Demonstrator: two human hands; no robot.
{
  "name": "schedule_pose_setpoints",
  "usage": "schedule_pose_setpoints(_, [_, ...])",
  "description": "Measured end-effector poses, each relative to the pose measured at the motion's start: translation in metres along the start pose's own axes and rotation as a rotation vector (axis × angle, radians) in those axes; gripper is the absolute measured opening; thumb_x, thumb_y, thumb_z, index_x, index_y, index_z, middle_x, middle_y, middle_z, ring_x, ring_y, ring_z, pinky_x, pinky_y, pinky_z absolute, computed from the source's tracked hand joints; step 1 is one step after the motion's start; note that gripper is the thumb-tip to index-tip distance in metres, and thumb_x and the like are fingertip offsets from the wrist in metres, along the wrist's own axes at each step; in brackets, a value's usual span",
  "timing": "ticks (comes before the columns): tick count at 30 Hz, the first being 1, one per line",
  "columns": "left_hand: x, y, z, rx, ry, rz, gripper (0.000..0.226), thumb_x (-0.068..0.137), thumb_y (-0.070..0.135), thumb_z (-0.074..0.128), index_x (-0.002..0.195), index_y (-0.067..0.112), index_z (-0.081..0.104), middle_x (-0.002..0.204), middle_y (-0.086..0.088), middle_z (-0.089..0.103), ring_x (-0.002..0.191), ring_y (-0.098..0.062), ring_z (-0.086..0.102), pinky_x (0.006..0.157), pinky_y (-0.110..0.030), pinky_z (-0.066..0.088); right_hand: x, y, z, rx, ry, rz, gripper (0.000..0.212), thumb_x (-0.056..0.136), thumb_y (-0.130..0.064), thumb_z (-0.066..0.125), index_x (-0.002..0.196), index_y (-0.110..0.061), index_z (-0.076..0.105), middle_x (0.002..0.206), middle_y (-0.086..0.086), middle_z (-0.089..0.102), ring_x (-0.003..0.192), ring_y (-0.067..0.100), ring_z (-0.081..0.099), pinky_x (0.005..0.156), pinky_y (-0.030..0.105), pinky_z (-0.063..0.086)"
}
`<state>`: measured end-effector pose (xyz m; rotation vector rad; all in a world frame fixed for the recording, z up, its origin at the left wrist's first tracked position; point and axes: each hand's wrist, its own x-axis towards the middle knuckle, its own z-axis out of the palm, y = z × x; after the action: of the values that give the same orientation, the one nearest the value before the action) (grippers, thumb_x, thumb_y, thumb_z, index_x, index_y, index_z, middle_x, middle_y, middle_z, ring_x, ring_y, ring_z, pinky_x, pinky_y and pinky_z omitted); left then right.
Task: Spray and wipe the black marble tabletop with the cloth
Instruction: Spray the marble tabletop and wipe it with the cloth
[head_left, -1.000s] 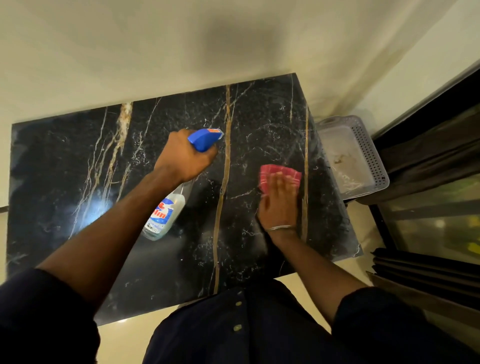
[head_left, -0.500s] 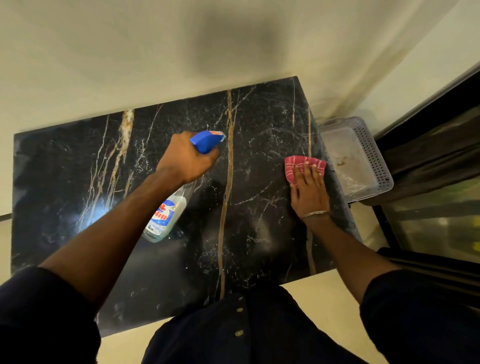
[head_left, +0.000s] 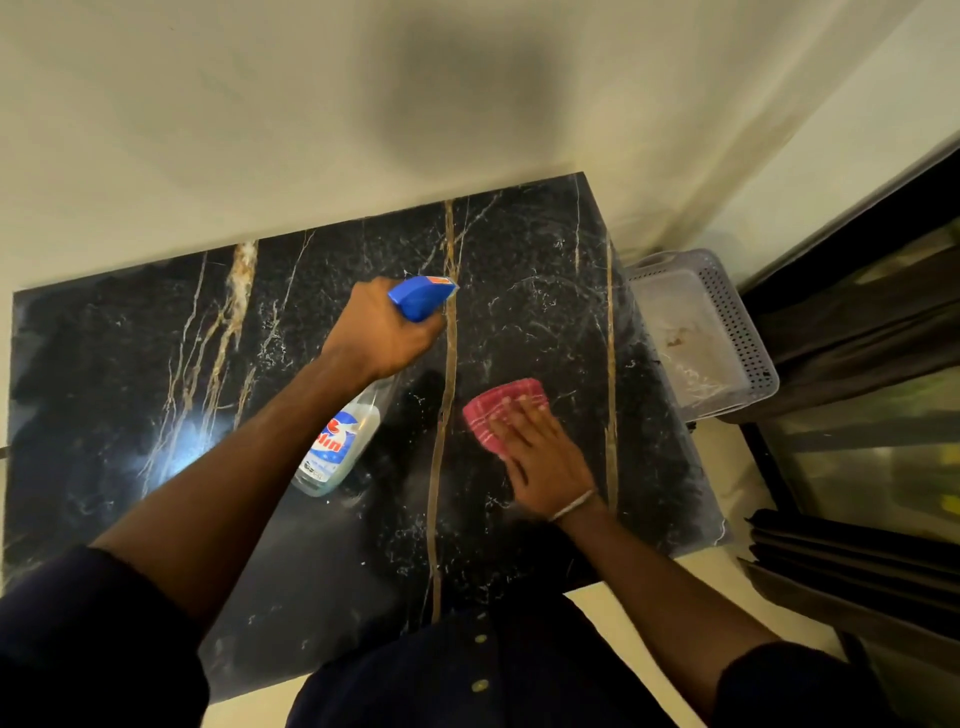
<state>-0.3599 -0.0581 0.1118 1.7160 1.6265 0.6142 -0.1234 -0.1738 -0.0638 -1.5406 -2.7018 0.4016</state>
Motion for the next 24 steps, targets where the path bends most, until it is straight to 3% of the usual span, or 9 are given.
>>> schedule_pose_setpoints(4, [0.003,-0.002,0.001,0.002,-0.024,0.004,0.015,0.084,0.022,0.067,0.076,0.016,0.056,0.055,0.005,0.052,0.044,-0.001,0.051,0.045,-0.006,0.037,-0.012,0.059,-0.018,0.055,0.084,0.289,0.059,0.095,-0.035,0.034,0.149,-0.013,0.036,0.156,0.015,0.032,0.148,0.032,0.020,0.116,0.054,0.027])
schedule_pose_setpoints(7, [0.004,0.000,0.003,0.023,-0.029,0.002,0.013,0.085,0.022,0.066,0.079,0.015,0.057,0.057,0.005,0.053,0.045,-0.003,0.051,0.047,-0.008,0.038,0.006,0.040,-0.015,0.069,0.149,0.542,0.058,0.096,-0.036,0.030,0.148,-0.011,0.037,0.156,0.018,0.031,0.148,0.035,0.019,0.120,0.053,0.019])
schedule_pose_setpoints(9, [0.005,0.002,0.006,0.027,-0.024,0.002,0.012,0.085,0.020,0.066,0.079,0.014,0.057,0.057,0.003,0.053,0.047,-0.006,0.050,0.048,-0.012,0.039,0.022,0.006,-0.009,0.072,0.168,0.615,0.059,0.098,-0.037,0.028,0.152,-0.014,0.029,0.158,0.018,0.023,0.149,0.037,0.013,0.121,0.052,0.011])
schedule_pose_setpoints(14, [0.010,0.005,0.014,0.047,-0.014,-0.021,0.015,0.084,0.020,0.067,0.079,0.008,0.060,0.056,0.002,0.053,0.046,-0.007,0.049,0.048,-0.015,0.039,0.041,-0.070,0.003,0.053,-0.001,0.076,0.060,0.096,-0.036,0.034,0.153,-0.017,0.028,0.160,0.014,0.021,0.150,0.034,0.009,0.121,0.053,0.009])
schedule_pose_setpoints(18, [0.016,0.008,0.016,0.052,-0.033,-0.005,0.014,0.085,0.021,0.067,0.083,0.009,0.062,0.057,0.005,0.054,0.046,-0.004,0.052,0.048,-0.009,0.038,0.036,-0.039,0.002,-0.009,0.008,-0.202,0.058,0.095,-0.033,0.042,0.150,-0.016,0.034,0.158,0.012,0.028,0.149,0.031,0.014,0.122,0.048,0.012])
schedule_pose_setpoints(20, [0.019,0.009,0.016,0.060,-0.039,0.003,0.014,0.085,0.021,0.067,0.084,0.008,0.062,0.058,0.004,0.054,0.049,-0.006,0.053,0.051,-0.012,0.040,0.020,0.001,-0.001,0.000,0.019,-0.163,0.060,0.095,-0.032,0.042,0.151,-0.016,0.031,0.159,0.012,0.025,0.150,0.030,0.012,0.121,0.050,0.015])
schedule_pose_setpoints(24, [0.023,0.010,0.014,0.050,-0.068,0.012,0.012,0.086,0.020,0.066,0.087,0.009,0.061,0.062,0.003,0.056,0.054,-0.008,0.054,0.054,-0.014,0.040,-0.012,0.054,-0.010,0.081,0.127,0.164,0.060,0.094,-0.032,0.042,0.151,-0.016,0.032,0.157,0.012,0.031,0.149,0.030,0.017,0.114,0.055,0.027])
